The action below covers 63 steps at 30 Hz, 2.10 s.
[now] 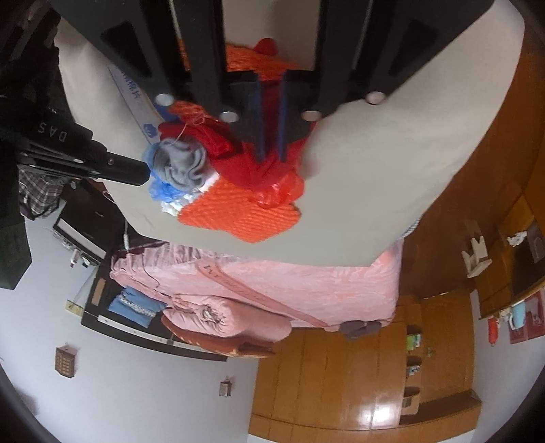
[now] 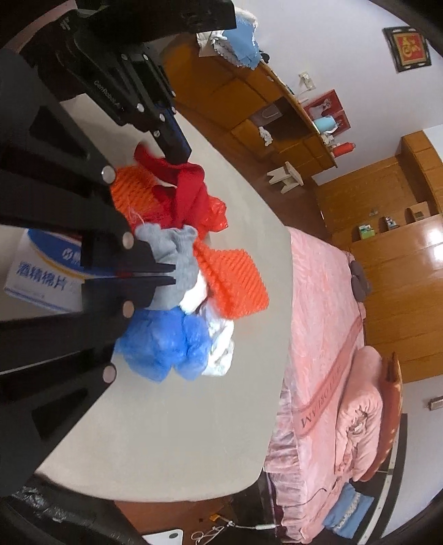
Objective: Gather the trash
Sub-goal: 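Grasp the red cloth from the pile with the left gripper, then grasp the grey sock with the right gripper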
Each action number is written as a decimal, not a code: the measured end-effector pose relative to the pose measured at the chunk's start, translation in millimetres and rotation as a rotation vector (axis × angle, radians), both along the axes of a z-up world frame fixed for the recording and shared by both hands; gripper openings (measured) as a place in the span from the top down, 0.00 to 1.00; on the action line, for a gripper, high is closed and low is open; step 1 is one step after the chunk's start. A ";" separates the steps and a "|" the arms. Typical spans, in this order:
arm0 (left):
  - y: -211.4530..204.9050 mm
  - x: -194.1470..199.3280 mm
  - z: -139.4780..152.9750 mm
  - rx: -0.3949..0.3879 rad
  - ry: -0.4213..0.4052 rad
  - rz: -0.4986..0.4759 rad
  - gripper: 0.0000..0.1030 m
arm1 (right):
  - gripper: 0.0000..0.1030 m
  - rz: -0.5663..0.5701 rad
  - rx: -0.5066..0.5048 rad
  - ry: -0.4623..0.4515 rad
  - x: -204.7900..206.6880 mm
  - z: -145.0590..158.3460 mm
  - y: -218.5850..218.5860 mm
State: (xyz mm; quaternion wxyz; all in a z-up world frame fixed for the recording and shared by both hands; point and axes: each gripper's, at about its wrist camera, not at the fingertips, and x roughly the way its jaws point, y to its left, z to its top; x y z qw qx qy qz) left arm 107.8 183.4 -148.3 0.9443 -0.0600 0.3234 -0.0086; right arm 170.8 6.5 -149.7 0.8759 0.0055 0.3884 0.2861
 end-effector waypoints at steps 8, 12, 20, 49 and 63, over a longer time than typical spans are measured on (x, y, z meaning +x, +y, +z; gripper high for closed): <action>1.6 2.7 -0.2 0.006 -0.002 0.027 0.73 | 0.61 -0.042 0.020 0.034 11.4 -7.3 -6.3; 11.9 0.2 1.7 0.016 -0.005 0.046 0.72 | 0.52 -0.019 0.029 0.040 18.3 -9.2 7.6; 32.4 -2.7 0.8 0.022 -0.004 0.102 0.70 | 0.41 -0.003 -0.029 0.097 30.4 -29.7 28.6; -21.7 18.0 -7.4 0.011 0.026 -0.021 0.92 | 0.68 -0.080 0.017 0.007 -12.5 9.1 -47.0; -48.5 -13.8 74.6 -0.017 -0.178 -0.081 0.92 | 0.68 -0.150 0.062 -0.091 -36.4 50.4 -88.1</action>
